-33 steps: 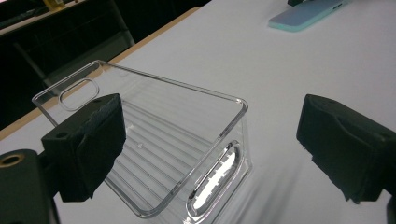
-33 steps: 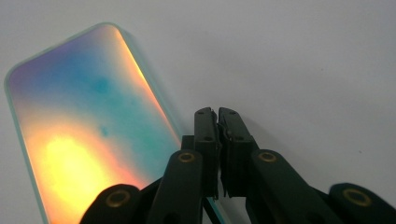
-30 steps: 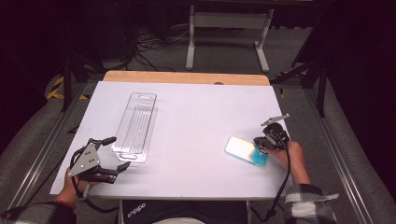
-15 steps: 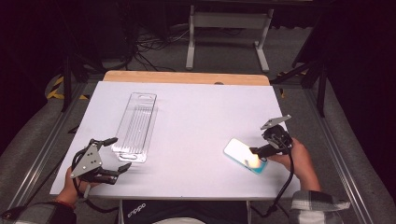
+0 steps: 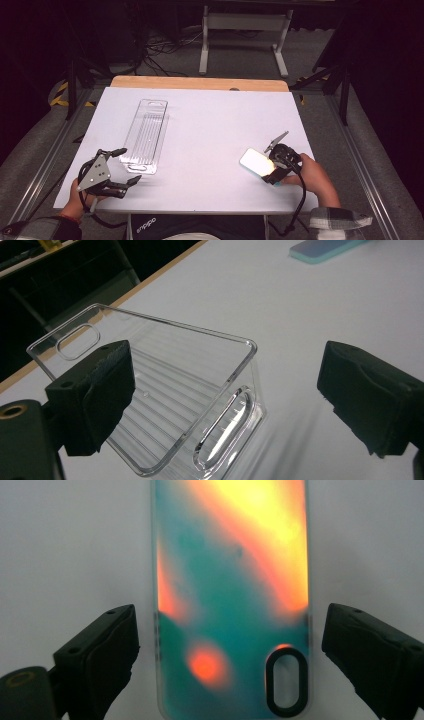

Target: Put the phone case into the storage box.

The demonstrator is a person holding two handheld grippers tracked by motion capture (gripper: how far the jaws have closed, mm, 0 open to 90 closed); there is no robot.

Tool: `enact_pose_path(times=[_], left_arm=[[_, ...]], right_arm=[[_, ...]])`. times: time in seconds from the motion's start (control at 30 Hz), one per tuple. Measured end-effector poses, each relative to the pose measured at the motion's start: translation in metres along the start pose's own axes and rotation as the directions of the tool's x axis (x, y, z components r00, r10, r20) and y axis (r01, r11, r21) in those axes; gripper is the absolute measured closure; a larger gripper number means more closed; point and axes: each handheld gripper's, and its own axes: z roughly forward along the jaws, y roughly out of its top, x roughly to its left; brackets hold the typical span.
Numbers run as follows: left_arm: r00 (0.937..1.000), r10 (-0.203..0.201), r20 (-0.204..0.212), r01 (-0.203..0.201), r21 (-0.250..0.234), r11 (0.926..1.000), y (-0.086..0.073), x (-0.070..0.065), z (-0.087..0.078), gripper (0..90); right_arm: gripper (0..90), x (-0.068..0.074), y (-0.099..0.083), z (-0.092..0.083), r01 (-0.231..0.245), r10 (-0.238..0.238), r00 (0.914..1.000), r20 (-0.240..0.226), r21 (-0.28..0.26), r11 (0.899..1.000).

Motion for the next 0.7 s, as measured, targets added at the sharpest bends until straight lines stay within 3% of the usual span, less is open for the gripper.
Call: enact_pose_path(times=[0.23,0.43,0.7], left_arm=[[1.0000,0.001,0.006,-0.001,0.003,1.0000,-0.0001,-0.0001,0.0005,9.1],[0.9999,0.000,0.011,0.000,0.006,1.0000,-0.0003,-0.0005,0.0006,9.1],[0.9999,0.008,0.012,-0.008,0.012,0.9999,-0.0001,-0.0007,0.0013,9.1]], right_arm=[[11.9,0.0000,-0.0065,0.0021,0.005,-0.005,1.0000,0.002,0.086,0.996],[14.7,-0.0008,-0.0073,0.0050,0.002,-0.003,0.9999,0.013,0.107,0.994],[17.1,0.0003,-0.0068,0.0041,0.037,-0.038,0.9992,0.007,0.133,0.990]])
